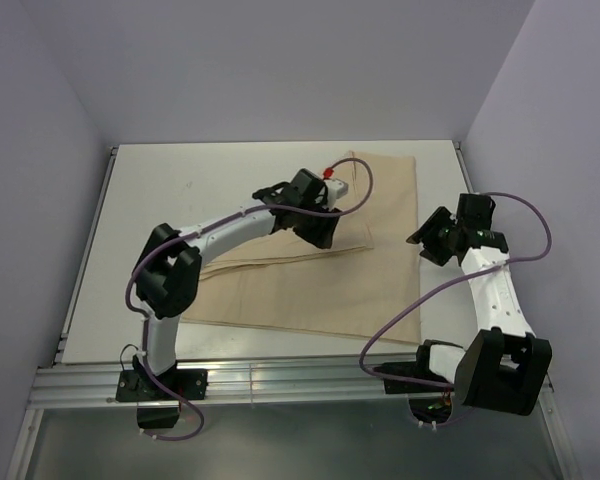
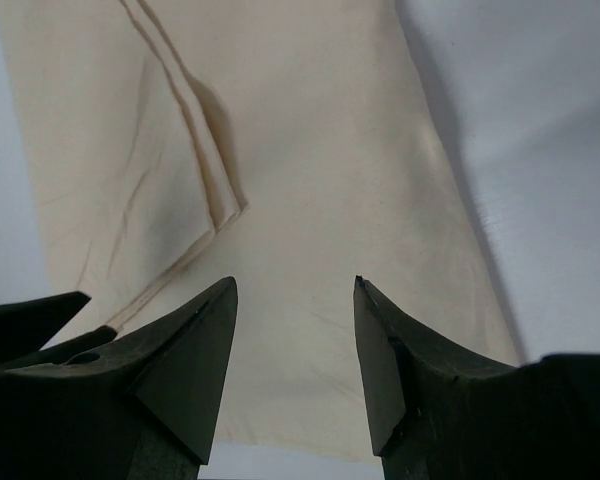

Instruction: Open and lay out the surgical kit

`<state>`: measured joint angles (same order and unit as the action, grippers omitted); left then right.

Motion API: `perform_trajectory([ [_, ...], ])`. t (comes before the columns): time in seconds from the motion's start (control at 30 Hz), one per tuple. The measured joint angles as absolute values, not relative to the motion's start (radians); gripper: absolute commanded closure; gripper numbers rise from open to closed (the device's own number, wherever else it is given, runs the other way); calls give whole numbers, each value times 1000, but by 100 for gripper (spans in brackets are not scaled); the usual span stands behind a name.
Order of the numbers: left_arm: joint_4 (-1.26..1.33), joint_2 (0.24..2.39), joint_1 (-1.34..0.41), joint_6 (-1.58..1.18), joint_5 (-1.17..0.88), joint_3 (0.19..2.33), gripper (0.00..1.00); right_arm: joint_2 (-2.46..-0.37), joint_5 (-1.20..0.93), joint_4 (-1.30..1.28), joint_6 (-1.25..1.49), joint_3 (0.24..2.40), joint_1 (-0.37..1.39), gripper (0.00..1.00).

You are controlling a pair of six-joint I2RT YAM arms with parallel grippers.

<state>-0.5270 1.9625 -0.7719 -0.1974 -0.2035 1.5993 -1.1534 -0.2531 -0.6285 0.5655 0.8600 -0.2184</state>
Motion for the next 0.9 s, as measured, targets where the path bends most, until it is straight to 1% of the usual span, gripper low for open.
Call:
perform_trajectory([
  [0.2, -474, 2078, -859, -138, -147, 1757, 39, -1084, -246, -644, 600, 860, -218, 43],
  [0.4, -446, 2191, -904, -120, -94, 1843, 39, -1043, -226, -661, 707, 873, -218, 43],
  [0.57, -420, 2244, -923, -113, -55, 1848, 38, -992, -200, -682, 760, 947, -218, 44],
  [0.7, -380, 2249, -926, -99, -53, 1848, 41, -923, -197, -671, 812, 954, -218, 44],
  [0.77, -356, 2249, -926, -94, -56, 1847, 41, -902, -191, -667, 822, 954, -218, 44],
  [0.9, -299, 2249, -926, -93, -74, 1811, 41, -902, -173, -669, 821, 965, -218, 44],
])
